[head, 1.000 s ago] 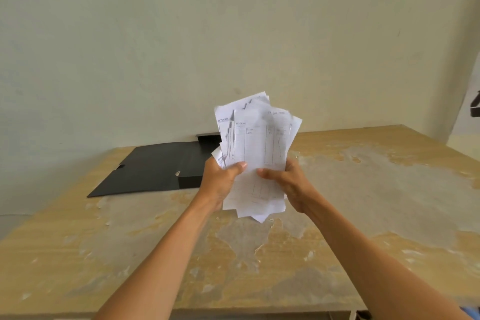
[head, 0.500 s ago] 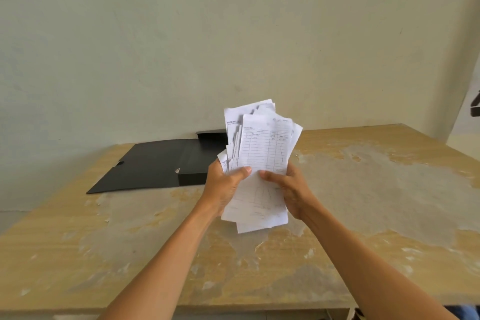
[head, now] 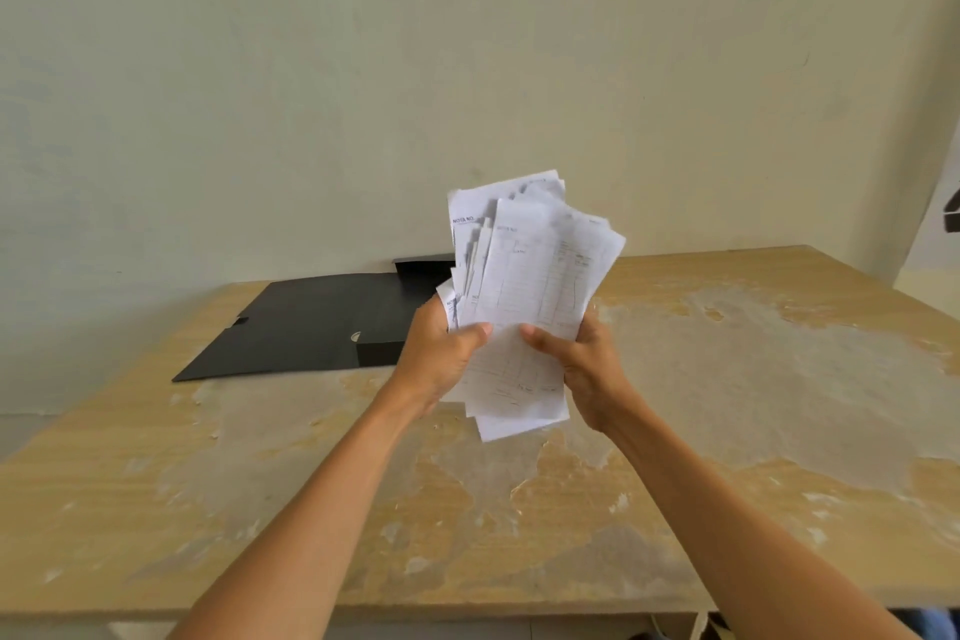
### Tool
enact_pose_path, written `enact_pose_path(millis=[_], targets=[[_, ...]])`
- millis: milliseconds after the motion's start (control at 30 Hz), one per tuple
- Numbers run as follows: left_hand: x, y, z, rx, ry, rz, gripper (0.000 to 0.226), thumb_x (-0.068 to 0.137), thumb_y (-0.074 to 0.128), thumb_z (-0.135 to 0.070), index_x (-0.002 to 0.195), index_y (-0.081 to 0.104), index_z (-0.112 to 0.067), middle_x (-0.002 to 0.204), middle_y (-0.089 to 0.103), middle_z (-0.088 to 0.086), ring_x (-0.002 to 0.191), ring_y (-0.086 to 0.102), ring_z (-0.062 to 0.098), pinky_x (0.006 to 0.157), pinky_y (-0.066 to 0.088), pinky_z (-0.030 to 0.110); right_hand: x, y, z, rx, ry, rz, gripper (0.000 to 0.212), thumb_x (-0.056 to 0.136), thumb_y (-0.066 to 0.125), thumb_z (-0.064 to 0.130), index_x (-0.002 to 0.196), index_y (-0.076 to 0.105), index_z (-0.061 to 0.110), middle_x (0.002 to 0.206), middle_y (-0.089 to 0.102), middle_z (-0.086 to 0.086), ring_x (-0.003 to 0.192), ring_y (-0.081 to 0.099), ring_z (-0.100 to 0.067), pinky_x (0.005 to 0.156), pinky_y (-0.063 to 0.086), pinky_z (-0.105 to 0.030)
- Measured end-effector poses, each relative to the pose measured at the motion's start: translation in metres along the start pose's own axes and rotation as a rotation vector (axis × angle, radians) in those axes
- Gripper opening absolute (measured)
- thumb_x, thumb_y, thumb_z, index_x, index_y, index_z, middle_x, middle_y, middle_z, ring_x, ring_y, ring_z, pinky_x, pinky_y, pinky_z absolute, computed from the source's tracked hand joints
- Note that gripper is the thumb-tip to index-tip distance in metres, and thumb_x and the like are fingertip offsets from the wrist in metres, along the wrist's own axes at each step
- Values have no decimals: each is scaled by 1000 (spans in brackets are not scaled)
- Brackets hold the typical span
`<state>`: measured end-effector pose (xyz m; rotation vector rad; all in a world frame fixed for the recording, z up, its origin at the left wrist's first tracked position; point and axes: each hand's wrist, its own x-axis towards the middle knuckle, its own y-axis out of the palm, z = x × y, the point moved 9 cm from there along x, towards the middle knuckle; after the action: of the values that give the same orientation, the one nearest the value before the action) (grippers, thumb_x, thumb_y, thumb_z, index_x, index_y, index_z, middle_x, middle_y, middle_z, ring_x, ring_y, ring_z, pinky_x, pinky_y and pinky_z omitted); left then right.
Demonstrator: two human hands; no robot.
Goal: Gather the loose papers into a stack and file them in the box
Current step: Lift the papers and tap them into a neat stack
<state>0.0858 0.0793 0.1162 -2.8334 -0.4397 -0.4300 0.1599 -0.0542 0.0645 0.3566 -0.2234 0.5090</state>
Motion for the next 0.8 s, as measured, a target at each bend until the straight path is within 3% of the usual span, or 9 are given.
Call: enact_pose_path(millis=[167, 333, 467, 667, 800], targets=[[-18, 4, 42, -68, -102, -32, 33, 81, 68, -5, 110, 62, -20, 99, 70, -1, 92, 64, 16, 60, 51, 19, -12, -3, -30, -39, 81, 24, 55, 70, 75, 12, 121, 56, 6, 115, 68, -14, 106, 64, -31, 88, 55, -44], [-10, -7, 24, -118, -35, -93, 33, 81, 68, -5, 110, 63, -20, 100, 73, -3, 90, 69, 11, 70, 57, 24, -3, 5, -10, -52, 57, 39, 42, 81, 70, 6, 121, 58, 3, 116, 68, -15, 106, 65, -32, 87, 55, -42], [-1, -16, 24, -204, -90, -91, 34, 80, 69, -1, 111, 58, -13, 99, 73, 6, 89, 70, 23, 73, 58, 36, 3, 5, 7, 85, 10, 38, 41, 85, 64, 3, 124, 54, 2, 118, 66, -15, 105, 65, -31, 85, 55, -46], [-10, -2, 38, -48, -122, 16, 27, 85, 64, -5, 109, 62, -17, 100, 71, 0, 91, 67, 14, 69, 52, 23, -3, 4, -1, -43, 59, 106, 52, 75, 73, 13, 123, 56, 5, 117, 67, -12, 105, 65, -28, 81, 55, -37], [-5, 1, 27, 24, -85, 58, 26, 85, 67, -15, 109, 62, -22, 101, 72, -2, 91, 69, 12, 77, 57, 28, -1, -4, 4, -21, 48, 45, 53, 73, 72, 16, 122, 58, 2, 117, 67, -15, 107, 65, -31, 83, 55, -39]])
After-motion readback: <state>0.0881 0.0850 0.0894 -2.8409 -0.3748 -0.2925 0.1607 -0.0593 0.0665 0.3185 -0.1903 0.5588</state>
